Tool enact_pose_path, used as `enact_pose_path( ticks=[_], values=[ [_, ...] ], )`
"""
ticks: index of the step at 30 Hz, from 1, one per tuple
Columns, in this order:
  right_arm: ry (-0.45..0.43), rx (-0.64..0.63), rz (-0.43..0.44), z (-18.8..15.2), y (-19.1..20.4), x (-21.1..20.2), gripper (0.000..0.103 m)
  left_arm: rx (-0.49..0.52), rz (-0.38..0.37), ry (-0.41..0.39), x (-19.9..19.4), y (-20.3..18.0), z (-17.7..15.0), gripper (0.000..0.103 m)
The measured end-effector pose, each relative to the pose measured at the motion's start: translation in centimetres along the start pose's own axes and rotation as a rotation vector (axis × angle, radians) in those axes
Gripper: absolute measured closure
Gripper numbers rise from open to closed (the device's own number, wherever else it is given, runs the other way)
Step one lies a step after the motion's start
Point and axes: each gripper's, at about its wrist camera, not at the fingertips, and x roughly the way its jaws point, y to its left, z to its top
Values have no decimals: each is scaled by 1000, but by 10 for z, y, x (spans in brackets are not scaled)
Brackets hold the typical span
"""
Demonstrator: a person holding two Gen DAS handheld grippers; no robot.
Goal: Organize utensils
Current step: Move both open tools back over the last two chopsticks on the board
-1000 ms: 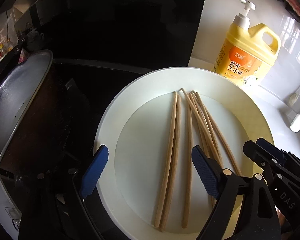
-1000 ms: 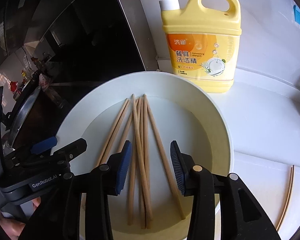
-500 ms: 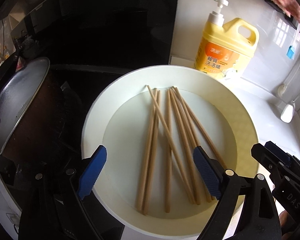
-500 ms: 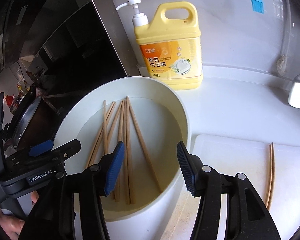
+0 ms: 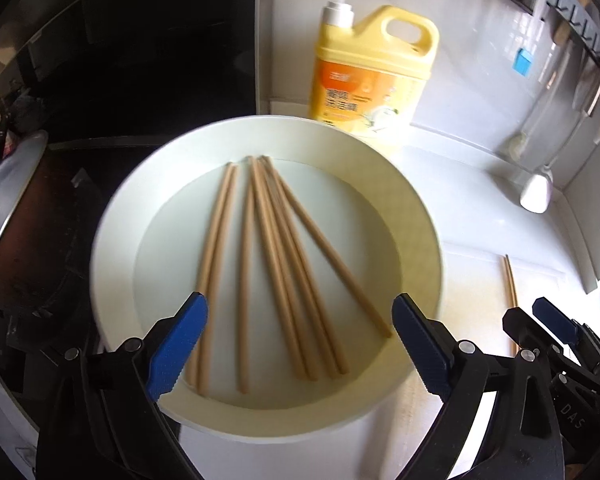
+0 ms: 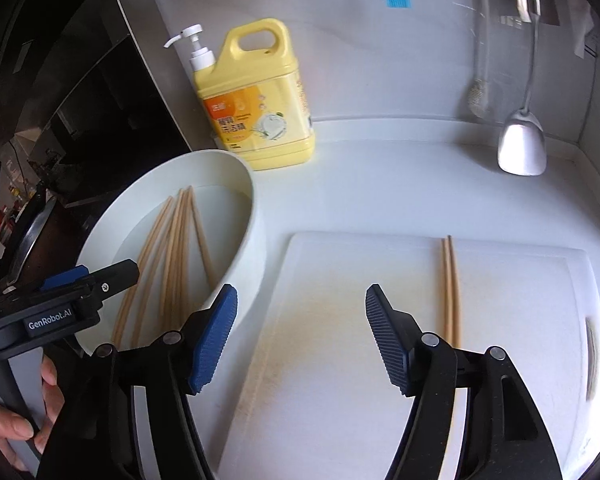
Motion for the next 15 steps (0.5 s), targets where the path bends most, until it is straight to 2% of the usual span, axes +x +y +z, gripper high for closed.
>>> enact_pose_path(
  ticks=[8,15],
  values=[
    [-3,61,-151,-28,-64,-19,36,54,-58,24,3,-38,-12,11],
    [25,101,-217,-50,-103,-17,36,88,-70,40,6,-62,-21,11]
  ],
)
